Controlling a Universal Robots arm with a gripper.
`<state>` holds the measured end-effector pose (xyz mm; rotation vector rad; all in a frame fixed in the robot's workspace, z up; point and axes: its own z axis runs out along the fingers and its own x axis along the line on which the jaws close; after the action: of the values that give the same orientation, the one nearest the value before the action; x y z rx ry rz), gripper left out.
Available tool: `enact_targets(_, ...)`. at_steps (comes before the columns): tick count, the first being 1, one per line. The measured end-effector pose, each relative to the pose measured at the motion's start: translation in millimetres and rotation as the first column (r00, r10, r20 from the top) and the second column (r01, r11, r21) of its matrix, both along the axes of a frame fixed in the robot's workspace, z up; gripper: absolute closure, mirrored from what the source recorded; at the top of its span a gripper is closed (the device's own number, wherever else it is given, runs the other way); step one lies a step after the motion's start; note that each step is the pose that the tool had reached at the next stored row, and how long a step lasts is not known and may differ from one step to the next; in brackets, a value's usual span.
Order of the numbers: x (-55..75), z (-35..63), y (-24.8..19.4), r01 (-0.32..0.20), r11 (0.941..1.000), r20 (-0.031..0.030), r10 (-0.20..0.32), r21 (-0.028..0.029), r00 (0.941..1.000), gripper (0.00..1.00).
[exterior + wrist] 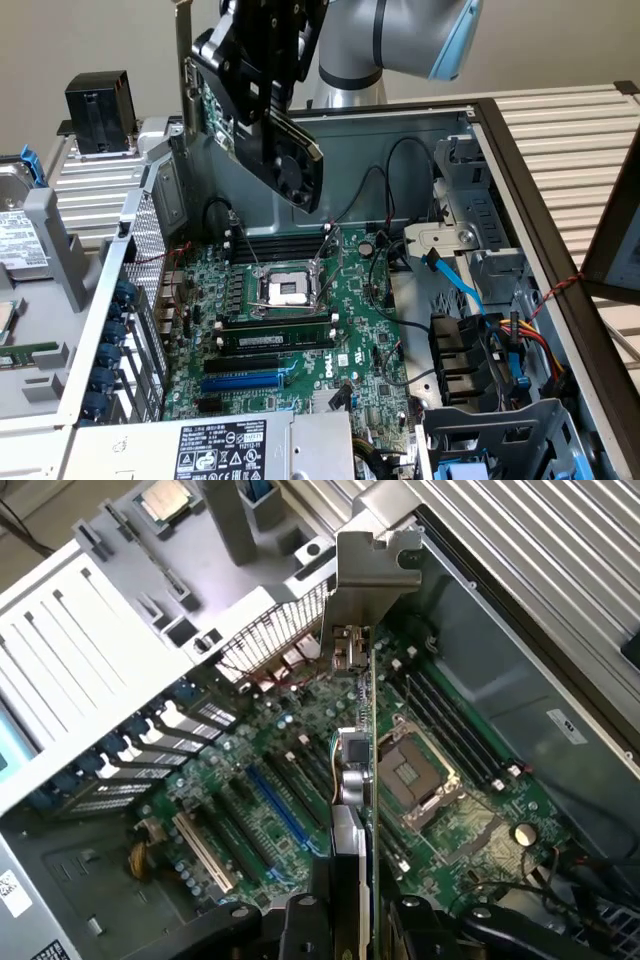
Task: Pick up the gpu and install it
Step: 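Insert the gpu into the slot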
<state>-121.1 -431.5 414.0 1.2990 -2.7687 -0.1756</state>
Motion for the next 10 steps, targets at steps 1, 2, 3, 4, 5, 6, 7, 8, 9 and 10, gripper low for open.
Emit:
enact_targets(1, 0.0, -0.3, 0.0, -0.019, 0.9998, 0.0041, 0.019, 0.0000, 0.9998, 0.73)
enact_targets(2, 0.0, -0.4, 0.0, -0.037, 0.9993, 0.0099, 0.037, -0.0003, 0.9993, 0.73)
enact_targets(3, 0.0, -0.5, 0.0, -0.054, 0.9986, 0.0164, 0.054, -0.0007, 0.9984, 0.73)
enact_targets(4, 0.0, -0.7, 0.0, -0.071, 0.9975, 0.0239, 0.071, -0.0010, 0.9972, 0.73)
enact_targets(5, 0.0, -0.8, 0.0, -0.086, 0.9963, 0.0308, 0.086, -0.0015, 0.9958, 0.73)
enact_targets(6, 0.0, -0.9, 0.0, -0.104, 0.9946, 0.0365, 0.104, -0.0021, 0.9939, 0.73)
enact_targets(7, 0.1, -1.1, 0.0, -0.121, 0.9926, 0.0391, 0.121, -0.0020, 0.9918, 0.73)
enact_targets(8, 0.0, -1.1, 0.0, -0.139, 0.9902, 0.0398, 0.139, -0.0006, 0.9895, 0.73)
enact_targets(9, 0.0, -1.2, 0.0, -0.158, 0.9875, 0.0401, 0.157, 0.0008, 0.9867, 0.73)
enact_targets(10, 0.0, -1.3, 0.0, -0.175, 0.9845, 0.0404, 0.175, 0.0019, 0.9837, 0.73)
